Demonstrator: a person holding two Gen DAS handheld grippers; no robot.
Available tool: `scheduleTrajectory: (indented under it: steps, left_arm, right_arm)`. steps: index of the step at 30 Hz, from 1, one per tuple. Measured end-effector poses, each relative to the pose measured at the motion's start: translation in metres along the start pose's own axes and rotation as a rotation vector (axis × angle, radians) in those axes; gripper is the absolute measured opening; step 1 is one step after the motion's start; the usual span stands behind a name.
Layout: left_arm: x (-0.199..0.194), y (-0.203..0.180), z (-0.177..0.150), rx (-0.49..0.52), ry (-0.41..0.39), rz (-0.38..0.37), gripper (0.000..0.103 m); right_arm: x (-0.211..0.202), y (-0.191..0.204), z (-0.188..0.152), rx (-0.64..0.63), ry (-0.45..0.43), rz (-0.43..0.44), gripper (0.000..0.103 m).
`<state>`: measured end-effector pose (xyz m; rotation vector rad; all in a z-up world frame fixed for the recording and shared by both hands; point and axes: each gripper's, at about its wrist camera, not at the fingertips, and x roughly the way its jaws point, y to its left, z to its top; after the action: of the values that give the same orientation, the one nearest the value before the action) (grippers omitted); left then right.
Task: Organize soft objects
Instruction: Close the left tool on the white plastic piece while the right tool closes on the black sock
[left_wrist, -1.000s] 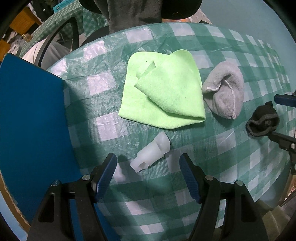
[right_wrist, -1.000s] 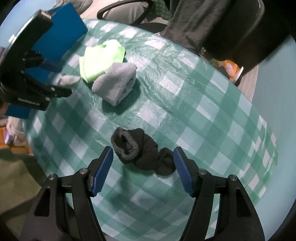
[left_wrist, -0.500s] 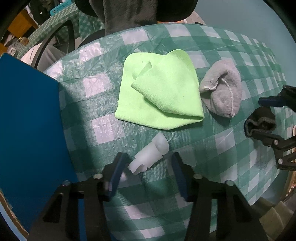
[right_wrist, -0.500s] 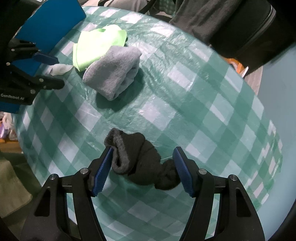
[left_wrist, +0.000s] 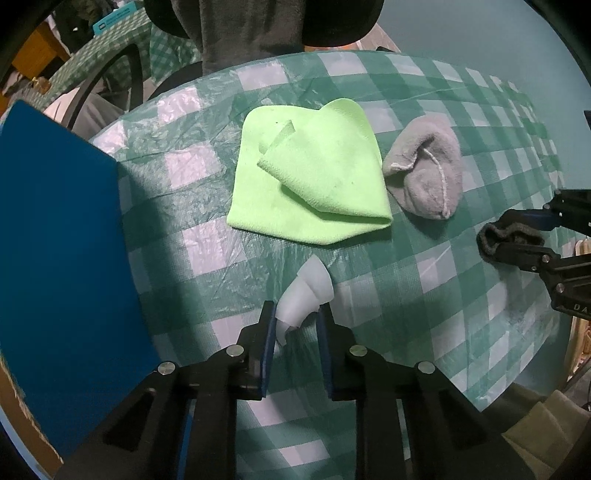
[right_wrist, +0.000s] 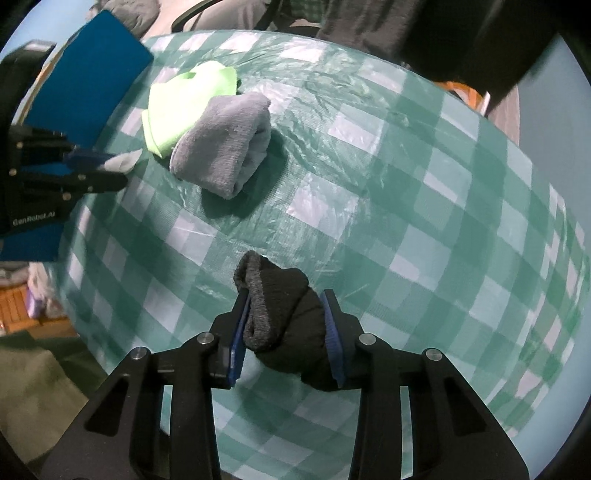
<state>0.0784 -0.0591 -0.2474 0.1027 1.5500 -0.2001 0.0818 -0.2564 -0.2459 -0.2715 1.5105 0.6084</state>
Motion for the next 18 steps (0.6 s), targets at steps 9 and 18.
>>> scheduleTrajectory:
  steps: [9,18]
  left_arm:
    - [-0.012,0.000,-0.020,-0.026,-0.015,-0.014,0.013]
    - [-0.034,-0.013,-0.035,-0.022,-0.059,-0.043,0.013]
  right_arm:
    - [-0.018,-0.002,-0.007,0.096,-0.050,0.039,0.036]
    - [-0.044,0.003,-0.013,0.141,-0.120,0.053,0.036]
